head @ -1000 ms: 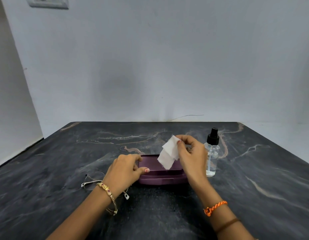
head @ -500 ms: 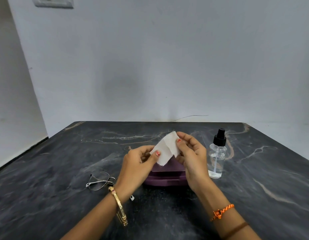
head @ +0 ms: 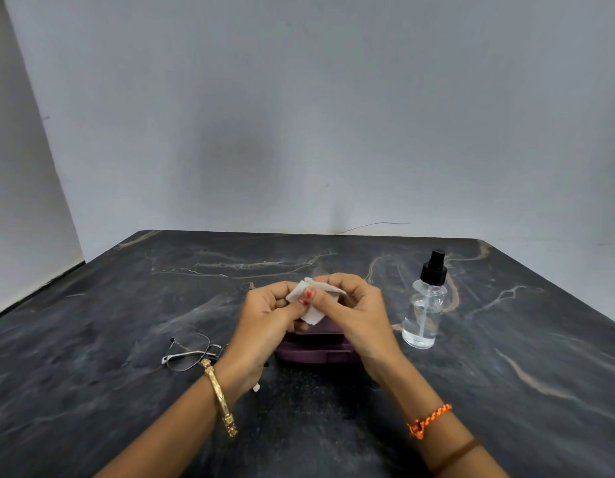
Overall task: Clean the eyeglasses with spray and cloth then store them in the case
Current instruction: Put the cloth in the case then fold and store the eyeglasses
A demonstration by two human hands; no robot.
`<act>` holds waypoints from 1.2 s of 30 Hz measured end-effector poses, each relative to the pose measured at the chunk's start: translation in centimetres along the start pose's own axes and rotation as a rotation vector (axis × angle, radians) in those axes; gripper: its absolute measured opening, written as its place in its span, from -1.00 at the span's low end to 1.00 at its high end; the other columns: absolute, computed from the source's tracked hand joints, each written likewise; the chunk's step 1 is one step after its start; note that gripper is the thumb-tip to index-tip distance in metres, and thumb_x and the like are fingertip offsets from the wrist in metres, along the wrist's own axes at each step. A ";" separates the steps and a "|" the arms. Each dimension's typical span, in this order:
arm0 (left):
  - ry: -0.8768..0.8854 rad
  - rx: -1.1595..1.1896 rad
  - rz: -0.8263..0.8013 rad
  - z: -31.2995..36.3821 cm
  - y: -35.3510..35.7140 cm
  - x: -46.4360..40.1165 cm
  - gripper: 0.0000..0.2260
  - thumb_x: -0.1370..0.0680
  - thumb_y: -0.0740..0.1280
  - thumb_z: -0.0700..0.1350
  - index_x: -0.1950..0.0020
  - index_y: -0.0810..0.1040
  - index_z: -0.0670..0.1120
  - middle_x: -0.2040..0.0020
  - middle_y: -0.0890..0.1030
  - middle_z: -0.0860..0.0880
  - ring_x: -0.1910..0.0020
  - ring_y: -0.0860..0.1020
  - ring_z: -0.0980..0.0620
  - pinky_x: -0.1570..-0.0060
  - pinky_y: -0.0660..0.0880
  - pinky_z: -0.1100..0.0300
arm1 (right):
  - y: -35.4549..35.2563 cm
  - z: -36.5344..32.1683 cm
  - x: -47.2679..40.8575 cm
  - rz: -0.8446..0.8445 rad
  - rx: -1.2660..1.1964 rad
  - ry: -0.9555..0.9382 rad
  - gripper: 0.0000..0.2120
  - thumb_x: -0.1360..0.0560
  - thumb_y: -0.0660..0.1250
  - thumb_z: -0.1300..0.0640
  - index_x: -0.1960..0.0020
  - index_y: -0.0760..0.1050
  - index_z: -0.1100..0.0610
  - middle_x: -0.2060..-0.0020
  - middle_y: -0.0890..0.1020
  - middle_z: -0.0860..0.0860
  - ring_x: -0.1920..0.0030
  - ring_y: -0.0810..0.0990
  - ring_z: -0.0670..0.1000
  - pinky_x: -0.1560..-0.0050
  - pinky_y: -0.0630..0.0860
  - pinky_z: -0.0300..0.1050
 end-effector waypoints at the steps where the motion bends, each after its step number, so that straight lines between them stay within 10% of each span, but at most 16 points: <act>1: 0.010 -0.010 -0.008 0.1 0.0 0.1 -0.83 -0.52 0.27 -0.27 0.15 0.63 -0.09 0.34 0.66 0.02 0.34 0.57 0.19 0.35 0.51 0.38 | -0.2 0.0 -0.1 0.019 0.030 -0.015 -0.92 -0.31 0.46 0.10 0.20 0.61 0.06 0.15 0.66 0.08 0.10 0.63 0.03 0.03 0.56 -0.05; 5: 0.014 -0.066 0.023 0.2 -0.3 0.1 -0.79 -0.52 0.25 -0.32 0.16 0.62 -0.08 0.37 0.66 0.06 0.40 0.56 0.24 0.40 0.48 0.43 | -1.1 0.0 -0.2 0.099 0.107 -0.037 -0.88 -0.39 0.42 0.20 0.26 0.58 0.00 0.11 0.65 0.22 0.05 0.61 0.19 -0.01 0.53 0.11; 11: -0.002 -0.151 0.111 0.0 -1.6 -0.2 -0.74 -0.51 0.26 -0.33 0.20 0.62 -0.01 0.38 0.67 0.07 0.37 0.57 0.21 0.39 0.51 0.37 | -3.0 -1.6 0.3 0.293 0.501 -0.165 -0.88 -0.44 0.35 0.04 0.18 0.57 0.09 0.18 0.59 -0.05 0.18 0.52 -0.09 0.21 0.40 -0.25; 17: -0.023 -0.335 0.170 -0.1 -3.4 -0.7 -0.79 -0.48 0.31 -0.29 0.22 0.59 0.02 0.39 0.64 -0.03 0.48 0.52 0.17 0.48 0.46 0.36 | -3.5 -4.0 0.7 0.336 0.788 -0.314 -0.88 -0.48 0.32 0.16 0.05 0.57 0.18 0.23 0.67 0.09 0.23 0.61 0.09 0.25 0.53 -0.03; 21: 0.015 -0.619 0.166 0.3 -3.8 -0.9 -0.93 -0.44 0.37 -0.21 0.14 0.62 -0.06 0.42 0.59 -0.21 0.50 0.46 0.09 0.39 0.42 0.26 | -3.7 -2.8 0.0 0.280 0.989 -0.197 -0.80 -0.48 0.26 0.16 -0.08 0.53 0.16 0.14 0.68 0.11 0.11 0.62 0.16 0.22 0.48 -0.07; 27: 0.076 -0.855 0.133 0.5 -3.0 -0.9 -0.92 -0.41 0.41 -0.15 0.15 0.56 -0.01 0.55 0.40 0.10 0.56 0.40 0.24 0.47 0.31 0.50 | -4.7 -0.5 -0.7 0.165 1.226 0.041 -0.80 -0.40 0.22 0.21 0.02 0.54 0.12 0.15 0.66 0.10 0.13 0.58 0.16 0.29 0.37 -0.11; 36: 0.060 -1.051 0.038 -0.5 -2.1 -0.9 -0.88 -0.39 0.41 -0.03 0.18 0.48 0.09 0.47 0.45 0.15 0.39 0.43 0.21 0.20 0.43 0.22 | -4.8 1.6 -0.7 0.056 1.352 0.163 -0.83 -0.40 0.26 0.23 0.02 0.52 0.13 0.07 0.62 0.08 0.06 0.59 0.14 0.26 0.33 -0.14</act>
Point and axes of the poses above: each hand's wrist, its own x-axis away from the middle knuckle, its own y-axis out of the palm, z = x × y, the point moved 10 cm from there along -x, towards the middle knuckle
